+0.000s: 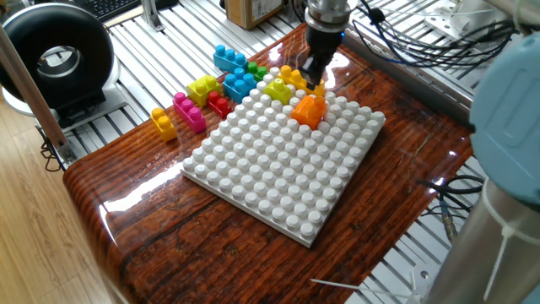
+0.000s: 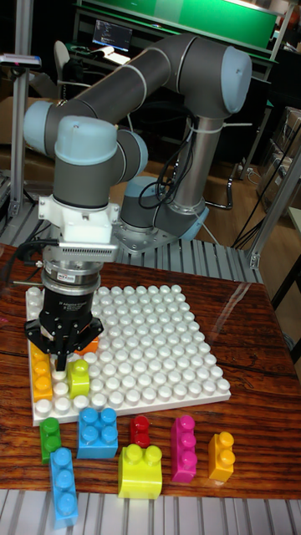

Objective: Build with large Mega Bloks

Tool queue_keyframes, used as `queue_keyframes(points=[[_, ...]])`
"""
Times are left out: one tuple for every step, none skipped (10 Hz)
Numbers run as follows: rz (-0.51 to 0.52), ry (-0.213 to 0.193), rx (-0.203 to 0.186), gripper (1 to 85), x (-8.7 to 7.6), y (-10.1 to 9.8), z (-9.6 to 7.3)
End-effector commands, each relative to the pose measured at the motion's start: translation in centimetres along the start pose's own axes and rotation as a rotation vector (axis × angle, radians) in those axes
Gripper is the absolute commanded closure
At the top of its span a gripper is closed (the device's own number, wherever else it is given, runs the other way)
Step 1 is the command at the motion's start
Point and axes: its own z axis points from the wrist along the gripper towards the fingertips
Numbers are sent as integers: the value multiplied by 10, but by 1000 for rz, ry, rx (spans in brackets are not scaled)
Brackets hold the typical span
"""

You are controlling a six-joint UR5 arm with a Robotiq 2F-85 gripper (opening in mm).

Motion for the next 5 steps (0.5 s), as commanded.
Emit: queue_keyframes(points=[[-1,-32,-12,847,-6,-1,7],[-1,-32,-12,847,-4,-2,8],[-3,-39,-19,847,-4,-1,11],[-12,-50,-18,847,-4,-3,15],[-17,-58,-21,847,-4,-3,17]])
